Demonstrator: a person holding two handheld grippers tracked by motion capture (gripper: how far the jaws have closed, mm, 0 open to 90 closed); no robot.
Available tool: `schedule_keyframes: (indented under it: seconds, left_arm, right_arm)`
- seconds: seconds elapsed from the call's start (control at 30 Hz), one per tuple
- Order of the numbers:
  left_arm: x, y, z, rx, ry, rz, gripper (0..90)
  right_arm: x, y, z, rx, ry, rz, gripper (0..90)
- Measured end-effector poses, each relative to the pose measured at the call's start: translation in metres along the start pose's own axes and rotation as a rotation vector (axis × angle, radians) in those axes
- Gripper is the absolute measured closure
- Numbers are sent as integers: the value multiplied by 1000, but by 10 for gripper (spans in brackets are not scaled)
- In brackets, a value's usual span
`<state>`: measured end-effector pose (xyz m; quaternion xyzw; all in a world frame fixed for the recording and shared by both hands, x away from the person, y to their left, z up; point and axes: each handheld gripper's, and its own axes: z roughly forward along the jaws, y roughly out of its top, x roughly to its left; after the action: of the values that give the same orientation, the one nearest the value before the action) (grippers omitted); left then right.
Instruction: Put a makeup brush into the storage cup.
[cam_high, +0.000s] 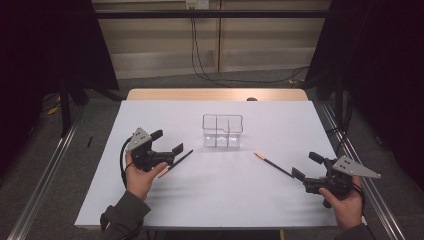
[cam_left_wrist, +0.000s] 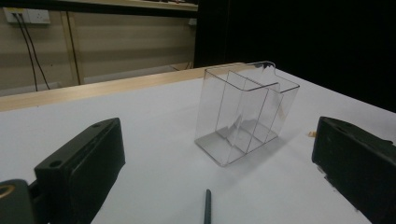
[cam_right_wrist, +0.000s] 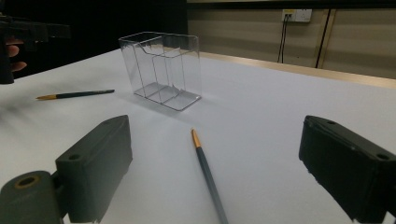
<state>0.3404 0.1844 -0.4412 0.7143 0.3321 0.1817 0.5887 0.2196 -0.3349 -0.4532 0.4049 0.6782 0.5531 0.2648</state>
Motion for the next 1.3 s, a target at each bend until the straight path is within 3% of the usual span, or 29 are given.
schedule_keyframes:
  seconds: [0.33,0.6,0.83,1.13,1.17,1.2,1.3]
  left_arm:
    - [1,5,2,29,17,0,24]
    - [4,4,6,68,22,-33,31]
    - [7,2,9,158,34,-25,31]
    - [11,2,15,288,30,-45,31]
    - [13,2,16,331,26,-51,31]
    - [13,2,16,331,26,-51,31]
    - [14,4,17,395,31,-40,31]
  right_arm:
    - [-1,0,-1,-1,-2,-3,90]
    - [-1,0,-1,4,1,-6,90]
    - [-1,0,-1,4,0,-7,90]
    - [-1,0,-1,3,-5,-4,90]
    - [-1,0,0,5,2,-3,90]
    - [-1,0,0,5,2,-3,90]
    - [-1,0,0,9,5,-4,90]
